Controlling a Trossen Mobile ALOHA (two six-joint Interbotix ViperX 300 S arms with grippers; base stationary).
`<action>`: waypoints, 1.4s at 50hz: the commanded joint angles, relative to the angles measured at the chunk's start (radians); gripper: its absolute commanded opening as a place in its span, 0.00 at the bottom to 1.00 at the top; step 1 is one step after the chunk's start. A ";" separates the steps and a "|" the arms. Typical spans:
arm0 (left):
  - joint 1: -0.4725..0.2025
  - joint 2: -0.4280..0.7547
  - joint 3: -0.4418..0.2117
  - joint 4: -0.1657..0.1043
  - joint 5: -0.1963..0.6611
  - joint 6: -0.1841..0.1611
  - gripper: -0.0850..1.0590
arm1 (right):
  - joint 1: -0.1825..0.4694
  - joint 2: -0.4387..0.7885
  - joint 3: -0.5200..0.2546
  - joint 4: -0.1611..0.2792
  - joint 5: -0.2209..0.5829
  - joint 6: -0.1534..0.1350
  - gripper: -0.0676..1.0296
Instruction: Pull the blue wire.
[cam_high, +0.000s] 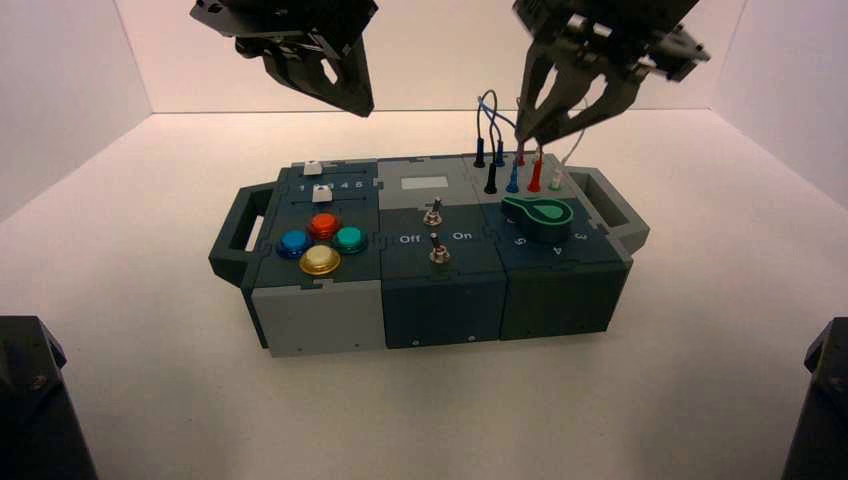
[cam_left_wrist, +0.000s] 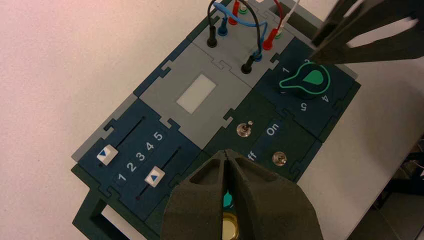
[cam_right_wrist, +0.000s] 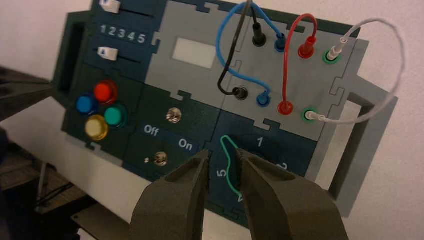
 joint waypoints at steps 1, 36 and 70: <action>-0.003 -0.005 -0.031 -0.002 -0.003 -0.002 0.05 | -0.002 0.025 -0.026 -0.003 -0.037 0.002 0.33; -0.005 -0.012 -0.038 -0.006 0.003 -0.002 0.05 | -0.037 0.135 -0.077 -0.029 -0.078 0.002 0.33; -0.023 -0.014 -0.044 -0.006 0.008 -0.002 0.05 | -0.089 0.187 -0.106 -0.041 -0.083 0.000 0.33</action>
